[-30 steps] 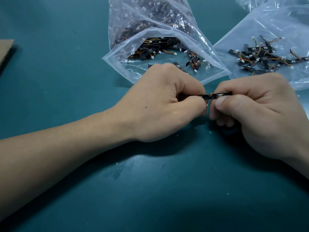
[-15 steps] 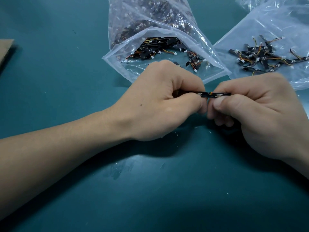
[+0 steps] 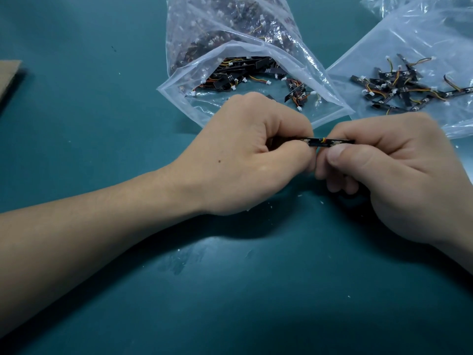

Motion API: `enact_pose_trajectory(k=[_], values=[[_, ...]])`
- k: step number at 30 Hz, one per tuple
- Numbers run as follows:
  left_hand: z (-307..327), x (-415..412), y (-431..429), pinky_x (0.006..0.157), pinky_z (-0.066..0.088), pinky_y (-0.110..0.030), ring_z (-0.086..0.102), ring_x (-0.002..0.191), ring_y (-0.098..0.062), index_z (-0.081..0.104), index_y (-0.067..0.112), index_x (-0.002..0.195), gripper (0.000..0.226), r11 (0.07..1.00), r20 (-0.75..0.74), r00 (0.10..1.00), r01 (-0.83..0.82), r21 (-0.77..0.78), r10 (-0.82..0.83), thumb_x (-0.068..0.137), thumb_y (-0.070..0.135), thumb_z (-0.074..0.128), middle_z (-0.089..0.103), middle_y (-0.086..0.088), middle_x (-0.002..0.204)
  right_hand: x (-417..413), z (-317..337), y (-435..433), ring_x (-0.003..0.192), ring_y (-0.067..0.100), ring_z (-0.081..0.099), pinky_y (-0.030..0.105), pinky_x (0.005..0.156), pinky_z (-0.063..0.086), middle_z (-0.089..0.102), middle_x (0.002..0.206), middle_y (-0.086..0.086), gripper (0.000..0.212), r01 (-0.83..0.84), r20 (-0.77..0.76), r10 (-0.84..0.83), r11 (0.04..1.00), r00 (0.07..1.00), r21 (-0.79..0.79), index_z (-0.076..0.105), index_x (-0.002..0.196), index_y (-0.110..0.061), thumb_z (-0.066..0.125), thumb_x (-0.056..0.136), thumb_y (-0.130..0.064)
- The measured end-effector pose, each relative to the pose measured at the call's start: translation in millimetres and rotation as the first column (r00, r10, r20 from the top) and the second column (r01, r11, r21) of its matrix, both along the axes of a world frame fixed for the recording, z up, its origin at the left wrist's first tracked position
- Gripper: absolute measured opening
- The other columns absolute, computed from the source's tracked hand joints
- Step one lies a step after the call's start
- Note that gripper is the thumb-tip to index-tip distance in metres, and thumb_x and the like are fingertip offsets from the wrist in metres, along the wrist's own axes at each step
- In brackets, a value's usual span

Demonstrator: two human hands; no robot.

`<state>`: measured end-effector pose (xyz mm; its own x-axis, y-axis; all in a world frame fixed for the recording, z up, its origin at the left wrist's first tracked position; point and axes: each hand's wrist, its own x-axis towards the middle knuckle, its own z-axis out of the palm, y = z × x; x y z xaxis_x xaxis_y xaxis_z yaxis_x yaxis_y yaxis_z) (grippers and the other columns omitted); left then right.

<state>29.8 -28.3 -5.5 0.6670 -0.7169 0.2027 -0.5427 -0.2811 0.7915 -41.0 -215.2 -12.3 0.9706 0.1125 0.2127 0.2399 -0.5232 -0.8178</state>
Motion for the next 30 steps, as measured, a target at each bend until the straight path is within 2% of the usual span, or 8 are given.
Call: enact_pose_trajectory(k=[2,6,12,14,18,22,26,30], values=[[0.6,0.1,0.3,0.057,0.042,-0.043,0.053,0.064,-0.033,0.072,0.004,0.070,0.024,1.000,0.000,1.000,0.006,-0.003,-0.006,0.084,0.015,0.057,0.057,-0.021,0.063,-0.1,1.0,0.4,0.051,0.016,0.056,0.025,0.048,0.041,0.063,0.059,-0.004,0.026,-0.011,0.003,0.011,1.000,1.000,-0.020,0.068,0.069,-0.021,0.051,0.088,-0.027],[0.5,-0.4,0.5,0.055,0.039,-0.039,0.048,0.060,-0.028,0.069,0.000,0.068,0.022,1.000,0.015,1.000,0.011,0.023,-0.011,0.083,0.011,0.057,0.052,-0.020,0.060,0.0,1.0,0.5,0.049,0.014,0.056,0.024,0.046,0.041,0.062,0.056,-0.005,0.027,0.003,-0.005,-0.003,0.999,1.000,-0.041,0.069,0.065,-0.021,0.053,0.086,-0.012],[0.0,-0.7,0.4,0.054,0.040,-0.038,0.050,0.060,-0.029,0.070,0.004,0.067,0.022,1.000,0.035,0.999,0.004,0.020,-0.005,0.083,0.013,0.057,0.052,-0.016,0.058,0.6,1.4,0.1,0.049,0.015,0.055,0.025,0.046,0.041,0.061,0.054,-0.005,0.028,0.009,-0.004,-0.010,0.998,1.000,-0.056,0.069,0.062,-0.019,0.053,0.083,-0.008],[0.0,-0.8,0.3,0.052,0.039,-0.037,0.048,0.058,-0.029,0.070,0.003,0.067,0.022,1.000,0.027,1.000,0.015,0.013,-0.015,0.083,0.012,0.057,0.051,-0.016,0.057,0.3,1.1,-0.1,0.048,0.016,0.055,0.028,0.045,0.041,0.061,0.054,-0.004,0.026,0.015,-0.003,-0.015,0.998,1.000,-0.057,0.069,0.062,-0.018,0.054,0.082,-0.011],[-0.4,-1.2,0.5,0.049,0.036,-0.035,0.043,0.054,-0.026,0.069,0.001,0.066,0.022,1.000,0.030,0.999,0.022,0.014,-0.023,0.082,0.011,0.057,0.046,-0.017,0.056,-0.1,1.5,0.4,0.047,0.016,0.054,0.031,0.044,0.042,0.062,0.054,0.001,0.027,0.020,-0.020,-0.020,1.000,1.000,-0.017,0.069,0.061,-0.015,0.053,0.077,-0.030],[0.0,-0.8,0.9,0.048,0.036,-0.034,0.045,0.054,-0.026,0.071,0.007,0.065,0.022,1.000,0.033,0.999,0.025,-0.004,-0.025,0.083,0.010,0.058,0.047,-0.015,0.054,-0.4,0.9,0.0,0.047,0.016,0.055,0.030,0.044,0.042,0.062,0.055,-0.001,0.023,0.020,-0.014,-0.020,0.999,1.000,-0.031,0.069,0.062,-0.017,0.056,0.081,-0.021],[-0.3,-0.4,0.5,0.048,0.032,-0.030,0.039,0.053,-0.024,0.064,0.000,0.061,0.023,1.000,0.025,0.999,0.030,-0.009,-0.029,0.083,0.005,0.059,0.039,-0.012,0.053,-0.2,-0.7,-1.2,0.048,0.015,0.055,0.028,0.045,0.042,0.063,0.057,-0.001,0.026,0.009,-0.009,-0.009,1.000,1.000,-0.013,0.069,0.063,-0.018,0.053,0.081,-0.028],[0.4,-0.5,1.5,0.049,0.031,-0.031,0.037,0.052,-0.020,0.061,0.001,0.058,0.023,0.998,-0.011,1.000,0.007,-0.060,-0.007,0.080,0.005,0.055,0.039,-0.012,0.051,-1.1,-2.3,-4.9,0.052,0.016,0.056,0.028,0.049,0.042,0.065,0.061,-0.002,0.032,-0.069,-0.004,0.069,0.997,0.998,-0.018,0.072,0.074,-0.018,0.048,0.091,-0.032]])
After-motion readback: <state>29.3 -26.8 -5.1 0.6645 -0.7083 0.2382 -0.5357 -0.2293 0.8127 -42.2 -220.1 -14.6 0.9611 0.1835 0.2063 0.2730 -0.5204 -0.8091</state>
